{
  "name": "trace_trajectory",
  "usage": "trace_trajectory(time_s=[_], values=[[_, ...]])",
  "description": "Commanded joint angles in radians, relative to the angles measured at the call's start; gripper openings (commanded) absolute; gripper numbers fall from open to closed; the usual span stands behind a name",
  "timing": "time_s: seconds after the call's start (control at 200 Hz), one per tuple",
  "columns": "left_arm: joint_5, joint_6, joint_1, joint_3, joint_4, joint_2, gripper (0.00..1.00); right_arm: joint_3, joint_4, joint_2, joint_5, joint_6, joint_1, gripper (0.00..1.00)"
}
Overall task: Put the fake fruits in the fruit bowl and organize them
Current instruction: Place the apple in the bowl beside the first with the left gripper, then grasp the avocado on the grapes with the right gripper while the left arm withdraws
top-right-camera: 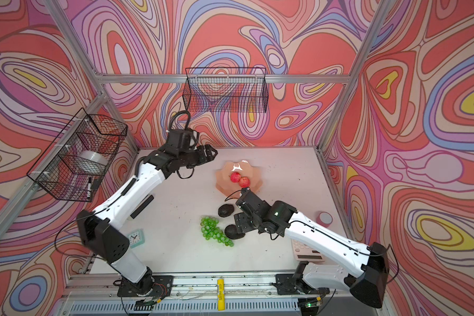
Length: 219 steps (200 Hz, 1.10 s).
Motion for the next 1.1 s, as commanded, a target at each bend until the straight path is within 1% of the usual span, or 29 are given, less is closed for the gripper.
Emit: trace_trajectory(time_s=[0.0,0.075,0.185,0.24,0.361,0.441,0.531,0.651,0.871,1.007,1.092], values=[[-0.1,0.101,0.042,-0.093,0.031,-0.11,0.9,-0.019,0.017,0.05,0.038,0.065,0.052,0.86],[-0.133,0.152,0.093,-0.125,0.002,-0.196,0.93,-0.023,0.051,0.105,0.047,0.048,0.065,0.87],[-0.162,0.198,0.156,-0.167,-0.035,-0.311,0.96,-0.046,0.095,0.154,0.011,0.028,0.065,0.87],[-0.195,0.214,0.176,-0.194,-0.046,-0.365,0.97,-0.06,0.113,0.168,-0.002,0.017,0.066,0.87],[-0.237,0.231,0.218,-0.262,-0.049,-0.455,1.0,-0.051,0.133,0.227,0.006,-0.013,0.065,0.87],[-0.237,0.221,0.248,-0.293,-0.058,-0.492,1.0,-0.039,0.149,0.269,0.013,-0.019,0.066,0.88],[-0.23,0.215,0.27,-0.319,-0.072,-0.52,1.0,-0.02,0.162,0.312,0.045,-0.02,0.058,0.89],[-0.24,0.227,0.284,-0.335,-0.094,-0.54,1.0,0.014,0.159,0.382,0.06,-0.06,0.032,0.9],[-0.241,0.238,0.296,-0.336,-0.12,-0.554,1.0,-0.029,0.242,0.4,-0.013,-0.092,-0.063,0.88],[-0.25,0.241,0.299,-0.34,-0.126,-0.563,1.0,-0.023,0.258,0.426,-0.026,-0.109,-0.071,0.87],[-0.252,0.243,0.301,-0.343,-0.125,-0.566,1.0,-0.022,0.28,0.449,-0.043,-0.097,-0.072,0.85]])
